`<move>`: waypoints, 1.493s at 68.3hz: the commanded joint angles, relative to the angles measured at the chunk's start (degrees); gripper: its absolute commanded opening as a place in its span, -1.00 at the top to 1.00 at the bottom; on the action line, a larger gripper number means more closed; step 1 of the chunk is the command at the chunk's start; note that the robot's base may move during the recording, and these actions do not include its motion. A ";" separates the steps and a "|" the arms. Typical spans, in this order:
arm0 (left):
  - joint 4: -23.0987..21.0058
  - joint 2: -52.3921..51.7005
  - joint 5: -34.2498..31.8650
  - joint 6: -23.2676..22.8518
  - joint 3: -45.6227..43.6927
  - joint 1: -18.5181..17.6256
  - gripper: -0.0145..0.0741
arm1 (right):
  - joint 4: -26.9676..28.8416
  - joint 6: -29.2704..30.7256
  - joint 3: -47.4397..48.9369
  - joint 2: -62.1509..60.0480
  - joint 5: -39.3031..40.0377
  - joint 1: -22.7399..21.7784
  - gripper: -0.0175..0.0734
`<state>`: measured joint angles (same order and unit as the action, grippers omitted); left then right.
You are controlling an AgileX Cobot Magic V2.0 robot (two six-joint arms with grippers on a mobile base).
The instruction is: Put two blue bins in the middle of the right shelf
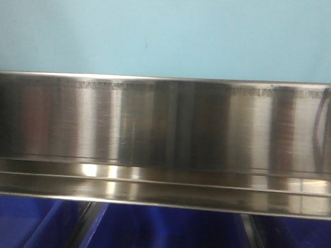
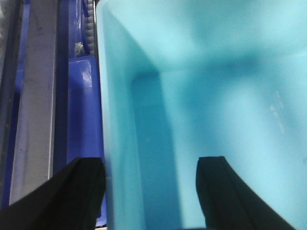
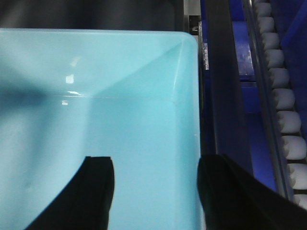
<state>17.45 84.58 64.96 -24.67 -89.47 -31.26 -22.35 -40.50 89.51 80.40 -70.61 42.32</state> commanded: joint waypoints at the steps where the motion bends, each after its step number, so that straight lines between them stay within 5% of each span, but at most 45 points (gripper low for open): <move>1: 0.93 -1.74 -1.88 -1.72 -0.44 -0.27 -0.07 | -1.47 0.07 0.78 -0.79 0.65 0.09 0.00; 46: 5.98 -4.95 -3.78 -2.67 -0.53 -0.27 -0.07 | -3.09 0.07 0.76 -3.05 0.65 0.09 0.01; 59: 4.81 -4.84 1.01 -3.02 -0.53 -0.27 -0.07 | -0.63 0.07 1.08 -3.05 0.65 -0.30 0.01; 73: 1.49 -4.23 5.00 -3.02 -1.06 3.64 -0.07 | 2.77 0.07 1.30 -2.87 0.65 -2.79 0.01; 102: -0.86 -4.14 5.00 -2.27 -2.67 5.20 -0.07 | 5.02 6.13 -1.39 -2.98 0.65 -4.60 0.01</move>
<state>17.03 80.57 70.26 -27.03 -91.67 -26.21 -17.10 -35.50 89.50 77.89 -70.50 38.05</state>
